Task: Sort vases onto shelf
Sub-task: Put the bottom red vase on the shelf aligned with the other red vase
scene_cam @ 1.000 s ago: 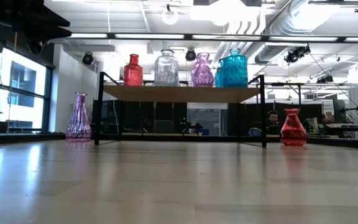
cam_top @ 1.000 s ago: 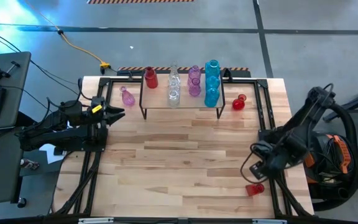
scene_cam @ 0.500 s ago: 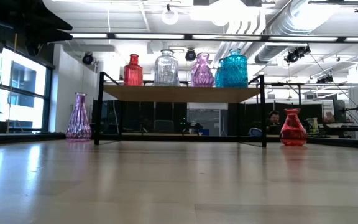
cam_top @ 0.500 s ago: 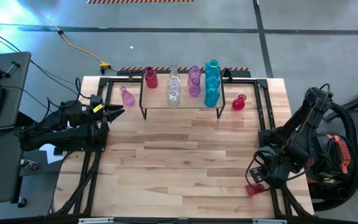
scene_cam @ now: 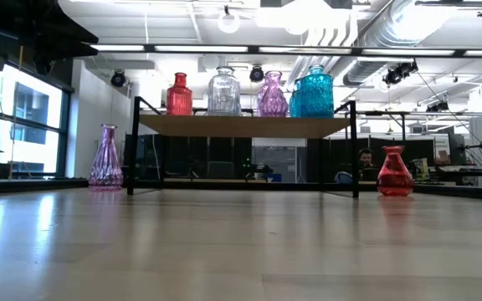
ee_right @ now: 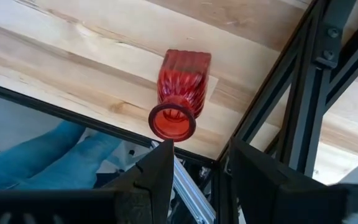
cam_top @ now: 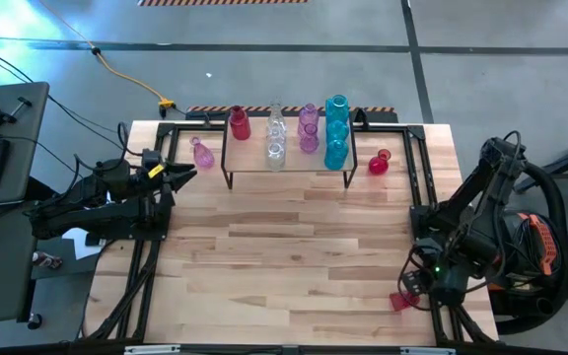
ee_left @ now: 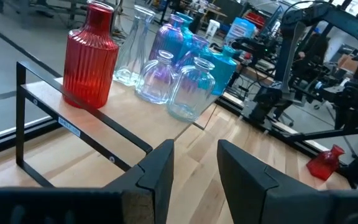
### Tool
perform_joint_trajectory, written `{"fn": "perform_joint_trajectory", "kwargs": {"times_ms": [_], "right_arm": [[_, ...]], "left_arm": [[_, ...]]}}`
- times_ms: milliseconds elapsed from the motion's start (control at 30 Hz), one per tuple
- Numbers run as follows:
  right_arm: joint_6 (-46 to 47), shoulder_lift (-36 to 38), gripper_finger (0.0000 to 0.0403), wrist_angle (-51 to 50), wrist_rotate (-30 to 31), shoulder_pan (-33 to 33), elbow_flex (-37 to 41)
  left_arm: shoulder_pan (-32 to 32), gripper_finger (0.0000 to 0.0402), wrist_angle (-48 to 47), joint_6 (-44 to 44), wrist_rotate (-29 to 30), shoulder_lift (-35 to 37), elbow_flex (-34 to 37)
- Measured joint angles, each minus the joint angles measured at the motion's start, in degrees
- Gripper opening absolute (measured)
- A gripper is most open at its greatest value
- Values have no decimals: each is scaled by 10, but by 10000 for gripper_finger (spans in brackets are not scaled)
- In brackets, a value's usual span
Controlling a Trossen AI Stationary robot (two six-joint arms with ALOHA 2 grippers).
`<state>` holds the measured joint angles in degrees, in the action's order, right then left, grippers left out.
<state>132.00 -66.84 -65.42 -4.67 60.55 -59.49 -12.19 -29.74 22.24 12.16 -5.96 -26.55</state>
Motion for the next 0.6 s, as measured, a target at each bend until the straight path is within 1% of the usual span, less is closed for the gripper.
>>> {"fn": "perform_joint_trajectory", "kwargs": {"times_ms": [133, 433, 600], "right_arm": [[0, -11, 136, -1, 0, 0, 0], [-18, -79, 136, 17, -3, 0, 0], [-19, -110, 136, 31, -15, 0, 0]], "left_arm": [[0, 115, 0, 1, 0, 0, 0], [0, 115, 0, 2, 0, 0, 0], [0, 115, 0, 2, 0, 0, 0]]}}
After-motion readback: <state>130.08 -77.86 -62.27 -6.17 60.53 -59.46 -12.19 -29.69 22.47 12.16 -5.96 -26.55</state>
